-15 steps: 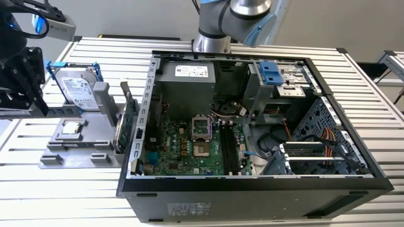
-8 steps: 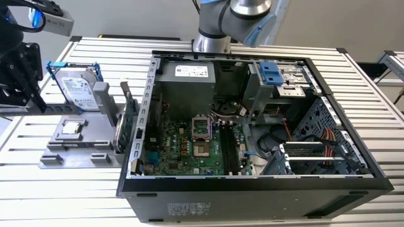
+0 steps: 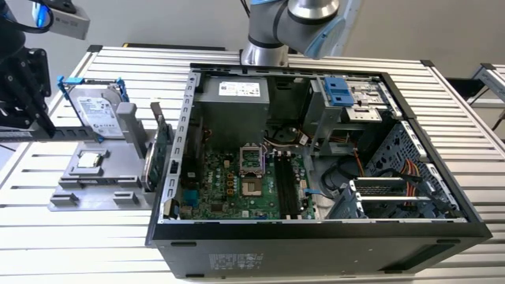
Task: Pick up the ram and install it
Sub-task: 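Pick up the ram and move it above insertion slot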
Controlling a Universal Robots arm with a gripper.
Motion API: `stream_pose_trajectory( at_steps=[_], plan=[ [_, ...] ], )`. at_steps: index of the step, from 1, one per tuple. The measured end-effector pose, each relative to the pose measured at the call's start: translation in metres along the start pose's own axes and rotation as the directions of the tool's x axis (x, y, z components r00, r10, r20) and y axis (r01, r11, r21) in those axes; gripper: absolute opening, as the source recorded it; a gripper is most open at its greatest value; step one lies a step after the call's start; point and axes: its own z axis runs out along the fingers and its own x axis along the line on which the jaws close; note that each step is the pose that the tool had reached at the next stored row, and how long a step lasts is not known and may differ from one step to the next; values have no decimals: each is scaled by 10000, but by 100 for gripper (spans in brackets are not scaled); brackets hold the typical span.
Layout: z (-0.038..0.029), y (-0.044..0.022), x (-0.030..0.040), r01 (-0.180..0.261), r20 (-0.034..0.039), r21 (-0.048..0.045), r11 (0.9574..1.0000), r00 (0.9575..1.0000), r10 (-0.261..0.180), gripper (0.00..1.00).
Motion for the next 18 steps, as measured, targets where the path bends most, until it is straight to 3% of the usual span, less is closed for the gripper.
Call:
stream_pose_trajectory(
  at_steps=[18],
  plan=[
    [-184, 6, -1, -1, 0, 0, 10000, 10000, 1, 0]
  ],
)
